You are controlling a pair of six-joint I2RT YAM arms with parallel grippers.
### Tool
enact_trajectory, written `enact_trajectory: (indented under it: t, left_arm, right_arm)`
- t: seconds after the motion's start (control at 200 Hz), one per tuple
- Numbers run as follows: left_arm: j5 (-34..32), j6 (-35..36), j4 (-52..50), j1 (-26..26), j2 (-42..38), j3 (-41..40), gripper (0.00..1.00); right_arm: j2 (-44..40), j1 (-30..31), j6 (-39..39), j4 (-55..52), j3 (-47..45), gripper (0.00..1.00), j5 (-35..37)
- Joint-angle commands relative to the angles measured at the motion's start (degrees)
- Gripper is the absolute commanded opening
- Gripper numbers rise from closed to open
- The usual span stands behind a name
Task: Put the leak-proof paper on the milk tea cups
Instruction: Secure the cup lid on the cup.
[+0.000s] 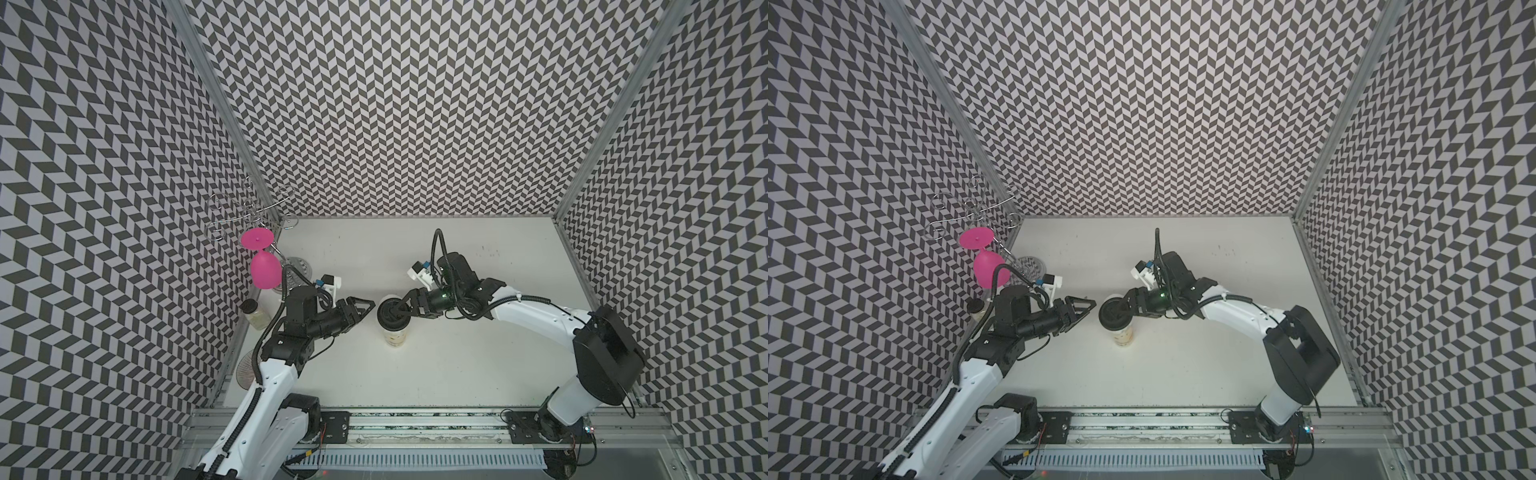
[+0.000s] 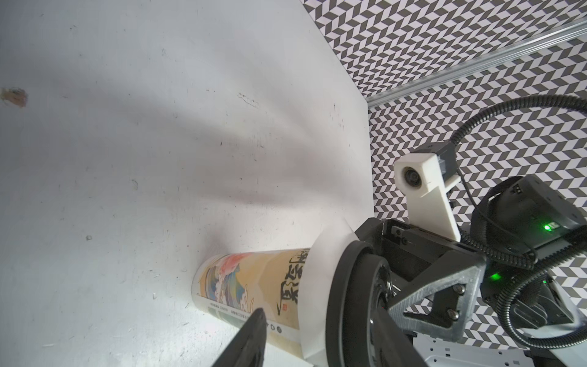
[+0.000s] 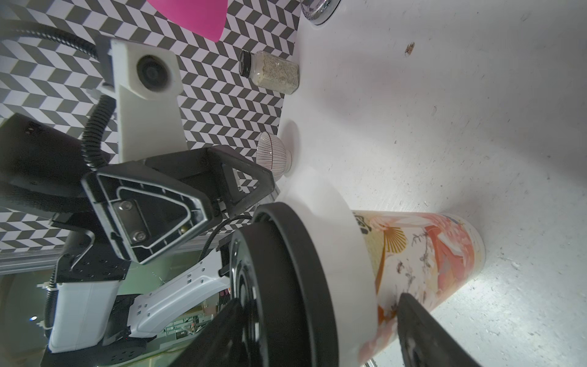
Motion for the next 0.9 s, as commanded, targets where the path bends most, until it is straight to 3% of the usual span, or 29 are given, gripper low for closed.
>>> enact_trajectory:
  t: [0.0,0.476,0.891]
  left_arm:
    - [1.9,0.1,-0.6,0.0,0.3,-0.4,0.55]
    - [4.9,-1.1,2.9,-1.5,1.0,-4.9,0.52]
    - [-0.3,1.9,-3.8,-2.3,3.5,-6.0,0.41]
  right_arm:
    - [0.9,0.3,-0.4,-5.1,-2.4,0.73,3.0]
    - [0.9,0.3,-0.2,-5.1,-2.3,0.73,3.3]
    - [1.2,0.3,-0.2,-5.5,-2.6,0.73,3.9]
